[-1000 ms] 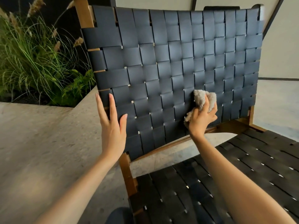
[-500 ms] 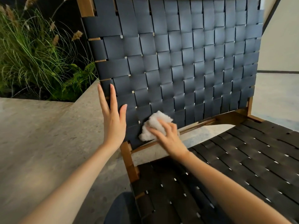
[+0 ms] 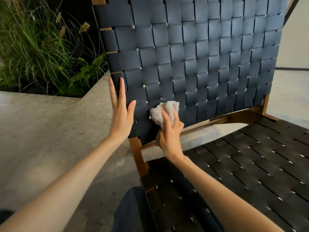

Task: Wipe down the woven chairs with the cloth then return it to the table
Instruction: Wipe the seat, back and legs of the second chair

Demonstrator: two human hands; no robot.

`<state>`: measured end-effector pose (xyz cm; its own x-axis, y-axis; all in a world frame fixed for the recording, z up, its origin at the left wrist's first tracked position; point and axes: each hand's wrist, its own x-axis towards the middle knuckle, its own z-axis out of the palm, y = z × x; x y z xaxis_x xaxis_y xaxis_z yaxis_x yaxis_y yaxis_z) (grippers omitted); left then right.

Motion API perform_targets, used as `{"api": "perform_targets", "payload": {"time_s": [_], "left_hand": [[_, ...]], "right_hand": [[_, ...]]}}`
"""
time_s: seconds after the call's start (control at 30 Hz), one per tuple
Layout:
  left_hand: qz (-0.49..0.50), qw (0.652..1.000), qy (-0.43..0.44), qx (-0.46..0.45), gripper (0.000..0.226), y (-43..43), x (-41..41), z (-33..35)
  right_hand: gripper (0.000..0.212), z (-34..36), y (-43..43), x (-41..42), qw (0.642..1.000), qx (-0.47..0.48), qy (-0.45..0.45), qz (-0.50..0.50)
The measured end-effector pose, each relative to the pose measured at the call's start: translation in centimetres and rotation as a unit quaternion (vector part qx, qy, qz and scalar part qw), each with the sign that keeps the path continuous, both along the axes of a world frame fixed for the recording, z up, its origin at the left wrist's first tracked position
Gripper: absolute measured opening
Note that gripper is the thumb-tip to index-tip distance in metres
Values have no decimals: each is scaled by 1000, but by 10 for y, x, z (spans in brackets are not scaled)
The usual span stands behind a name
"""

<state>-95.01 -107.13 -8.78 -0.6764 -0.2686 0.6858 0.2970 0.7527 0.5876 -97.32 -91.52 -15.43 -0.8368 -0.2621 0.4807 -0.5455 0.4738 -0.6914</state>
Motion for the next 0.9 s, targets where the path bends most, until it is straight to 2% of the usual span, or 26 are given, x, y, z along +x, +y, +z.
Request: {"api": "perform_targets", "payload": {"time_s": [0.1, 0.2, 0.37, 0.5, 0.63, 0.9], "left_hand": [[-16, 1000, -14, -17, 67, -9, 5, 1], [-30, 999, -27, -21, 68, -11, 8, 4], [-34, 998, -35, -26, 68, -12, 12, 8], [-33, 999, -37, -21, 68, -11, 13, 10], [-23, 1000, -12, -15, 66, -8, 14, 10], [-18, 1000, -19, -14, 66, -12, 16, 10]], "right_hand": [[73, 2, -6, 21, 992, 59, 77, 79], [55, -1, -6, 34, 969, 132, 153, 145], [52, -4, -4, 36, 949, 209, 174, 157], [50, -16, 11, 41, 892, 359, 95, 257], [46, -17, 16, 49, 891, 355, 40, 280], [39, 13, 13, 39, 873, 352, -119, 317]]}}
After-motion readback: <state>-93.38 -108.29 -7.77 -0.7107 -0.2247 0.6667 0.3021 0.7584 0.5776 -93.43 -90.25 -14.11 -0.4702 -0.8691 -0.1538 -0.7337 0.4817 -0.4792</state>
